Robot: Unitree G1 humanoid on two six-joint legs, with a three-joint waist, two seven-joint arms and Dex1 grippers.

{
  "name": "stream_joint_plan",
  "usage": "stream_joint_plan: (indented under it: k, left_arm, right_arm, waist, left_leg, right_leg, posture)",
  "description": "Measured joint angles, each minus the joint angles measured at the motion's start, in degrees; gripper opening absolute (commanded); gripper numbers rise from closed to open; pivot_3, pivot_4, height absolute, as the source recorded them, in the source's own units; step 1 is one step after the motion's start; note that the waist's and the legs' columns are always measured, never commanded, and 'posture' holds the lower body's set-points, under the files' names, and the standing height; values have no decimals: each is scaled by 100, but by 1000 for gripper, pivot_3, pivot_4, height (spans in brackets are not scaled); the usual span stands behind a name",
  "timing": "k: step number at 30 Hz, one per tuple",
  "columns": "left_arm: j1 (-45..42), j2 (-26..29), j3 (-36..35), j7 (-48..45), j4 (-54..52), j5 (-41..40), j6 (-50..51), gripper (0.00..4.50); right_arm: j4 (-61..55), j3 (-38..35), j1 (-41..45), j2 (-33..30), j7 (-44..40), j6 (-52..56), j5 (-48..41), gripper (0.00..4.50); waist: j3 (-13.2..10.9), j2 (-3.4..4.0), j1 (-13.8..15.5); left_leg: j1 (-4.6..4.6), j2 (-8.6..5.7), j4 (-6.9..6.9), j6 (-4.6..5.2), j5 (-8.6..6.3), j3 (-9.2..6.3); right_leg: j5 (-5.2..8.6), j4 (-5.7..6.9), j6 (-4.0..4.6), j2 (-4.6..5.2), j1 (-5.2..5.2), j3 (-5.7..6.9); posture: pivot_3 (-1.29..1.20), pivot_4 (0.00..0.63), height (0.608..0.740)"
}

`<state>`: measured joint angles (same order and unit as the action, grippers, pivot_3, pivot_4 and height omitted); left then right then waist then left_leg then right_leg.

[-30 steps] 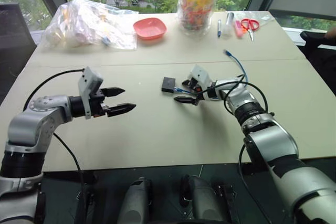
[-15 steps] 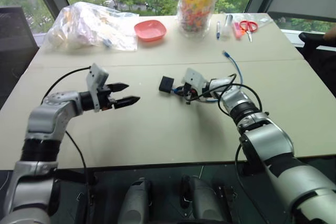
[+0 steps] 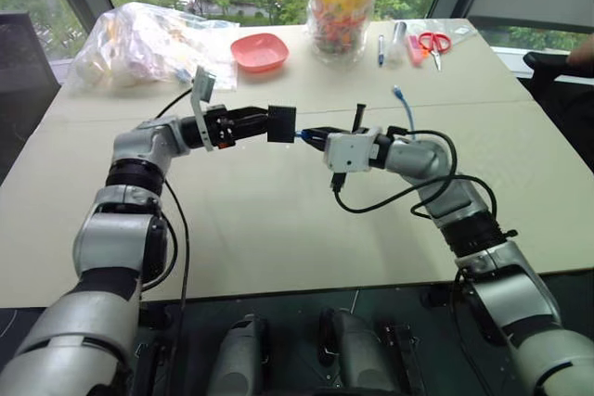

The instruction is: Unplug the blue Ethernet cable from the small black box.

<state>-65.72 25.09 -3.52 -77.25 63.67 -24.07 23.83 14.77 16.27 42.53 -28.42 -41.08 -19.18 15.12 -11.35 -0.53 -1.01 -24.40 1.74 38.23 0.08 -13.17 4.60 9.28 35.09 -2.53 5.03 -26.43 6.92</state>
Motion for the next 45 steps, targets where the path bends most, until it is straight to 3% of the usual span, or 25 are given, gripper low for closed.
stream_joint_plan:
  k: [1, 4, 11, 12, 15, 18, 23, 26, 29, 33, 39, 45]
  left_arm:
    - [-66, -39, -28, -19, 106, 22, -57, 4500]
    - [-272, -178, -63, -196, 327, 108, -75, 3713]
    - [-405, -314, -86, -714, 414, 232, -52, 681]
    - [-406, -317, -96, -716, 423, 239, -52, 524]
    - [-406, -318, -187, -729, 438, 249, -52, 531]
    - [-405, -330, -193, -651, 438, 311, -56, 531]
    - [-335, -225, -451, -443, 404, 319, -10, 531]
    - [-146, -123, -687, -440, 364, 211, 243, 531]
    - [-118, -264, -962, -454, 205, -84, 807, 531]
    - [83, -562, -1359, -367, -302, -617, 1615, 531]
    - [694, -871, -1598, 19, -1327, -1206, 2585, 531]
    - [923, -892, -1597, 243, -2074, -1527, 3060, 531]
  right_arm:
    - [-80, 0, -21, -7, -2, 77, 0, 29]
    - [-291, 2, -38, -5, -2, 266, 6, 0]
    - [-452, 12, -69, 7, 8, 544, 69, 0]
    - [-463, 13, -71, 7, 9, 555, 85, 0]
    - [-567, 13, -73, 4, 17, 633, 138, 0]
    - [-695, 4, -158, 1, -130, 813, 41, 1149]
    - [-1709, -395, -1115, -120, -377, 1990, -584, 3698]
    - [-2629, -1169, -1809, 341, -215, 3735, -1750, 3698]
    - [-3592, -2057, -1956, 1604, 448, 5778, -3888, 3698]
    - [-3817, -2657, -1984, 2635, 1267, 7159, -5916, 3698]
    - [-3791, -2854, -2014, 3173, 2340, 7301, -6673, 3698]
    - [-3648, -2853, -2001, 3098, 2617, 7047, -6742, 3698]
  waist:
    - [-1, -1, 4]
    - [-4, -6, 22]
    - [-8, -13, 21]
    - [-8, -13, 22]
    - [-8, -14, 19]
    - [-8, -14, 22]
    - [-9, -17, 62]
    - [-9, -19, 37]
    - [-11, -24, 24]
    - [-8, -22, 30]
    - [-8, -23, 34]
    - [-8, -23, 27]
  left_leg:
    - [0, 2, 0, 0, 0, -2]
    - [-4, 1, 0, 1, 0, -1]
    - [-5, 1, 0, 3, -2, -1]
    - [-5, 1, 0, 3, -2, -1]
    - [-5, 2, 0, 3, -2, -3]
    - [-5, 2, 0, 3, -2, -4]
    - [-9, 7, -1, 4, -2, -9]
    - [-7, 9, 1, 6, -4, -15]
    - [-2, 22, 4, 5, -3, -24]
    - [8, 26, 4, 5, -3, -25]
    - [-3, 21, 1, 5, -3, -23]
    - [-2, 20, 1, 5, -4, -24]
  right_leg:
    - [0, 1, 1, 0, 0, 1]
    - [0, 0, 1, 0, -1, 1]
    - [0, -2, 1, 0, -2, 1]
    - [0, -1, 1, 0, -2, 0]
    - [0, -1, 1, 0, -3, 0]
    - [0, -1, 1, 0, -2, 0]
    - [1, -3, 1, 7, -1, 1]
    - [-2, 1, 2, 9, -4, -2]
    - [-12, 8, 18, -3, -4, -2]
    - [-14, 7, 23, -1, 4, -2]
    - [-14, -2, 23, 2, -2, -4]
    - [-14, -5, 22, 0, -1, -4]
  posture:
    - [0, 150, 740]
    - [0, 150, 740]
    - [0, 150, 740]
    - [0, 150, 740]
    - [0, 150, 740]
    - [0, 150, 740]
    - [0, 150, 740]
    - [0, 150, 740]
    - [0, 150, 740]
    - [0, 150, 740]
    - [0, 150, 740]
    - [0, 150, 740]
